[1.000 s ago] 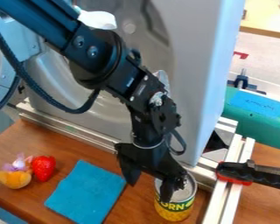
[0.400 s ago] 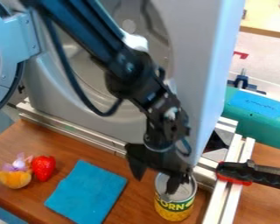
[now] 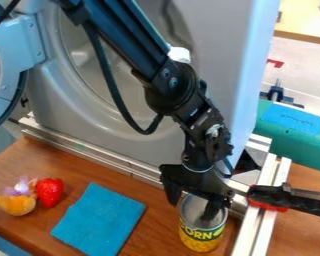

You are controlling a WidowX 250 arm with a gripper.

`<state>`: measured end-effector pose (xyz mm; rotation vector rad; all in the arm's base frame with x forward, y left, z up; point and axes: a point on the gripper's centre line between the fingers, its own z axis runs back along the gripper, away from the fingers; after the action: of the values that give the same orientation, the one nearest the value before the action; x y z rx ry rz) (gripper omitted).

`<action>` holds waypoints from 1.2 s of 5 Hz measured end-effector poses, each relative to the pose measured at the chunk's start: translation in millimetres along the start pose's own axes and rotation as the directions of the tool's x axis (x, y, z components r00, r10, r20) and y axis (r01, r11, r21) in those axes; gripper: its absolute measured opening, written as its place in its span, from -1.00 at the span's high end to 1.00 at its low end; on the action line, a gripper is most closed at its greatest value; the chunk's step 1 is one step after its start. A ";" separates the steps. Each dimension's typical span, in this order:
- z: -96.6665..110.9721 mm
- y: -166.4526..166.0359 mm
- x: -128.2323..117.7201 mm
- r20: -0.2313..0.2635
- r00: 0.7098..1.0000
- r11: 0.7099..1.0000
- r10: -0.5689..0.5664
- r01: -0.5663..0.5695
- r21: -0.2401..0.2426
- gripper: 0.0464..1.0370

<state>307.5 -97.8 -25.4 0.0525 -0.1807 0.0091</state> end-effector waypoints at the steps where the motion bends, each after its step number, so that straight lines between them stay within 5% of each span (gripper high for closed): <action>1: 2.1 0.3 -13.8 -0.099 0.994 0.999 -0.045 0.045 -0.005 -0.93; 2: 9.8 18.3 -56.4 -0.246 0.967 0.996 -0.060 0.074 0.047 -0.93; 3: 12.5 25.7 -86.4 -0.310 0.945 0.992 -0.103 0.119 0.032 -0.93; 6: 14.0 14.1 -92.0 -0.271 0.950 0.987 -0.154 0.137 -0.078 -0.93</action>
<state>214.3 -84.9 -27.5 0.0061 0.1036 -0.1359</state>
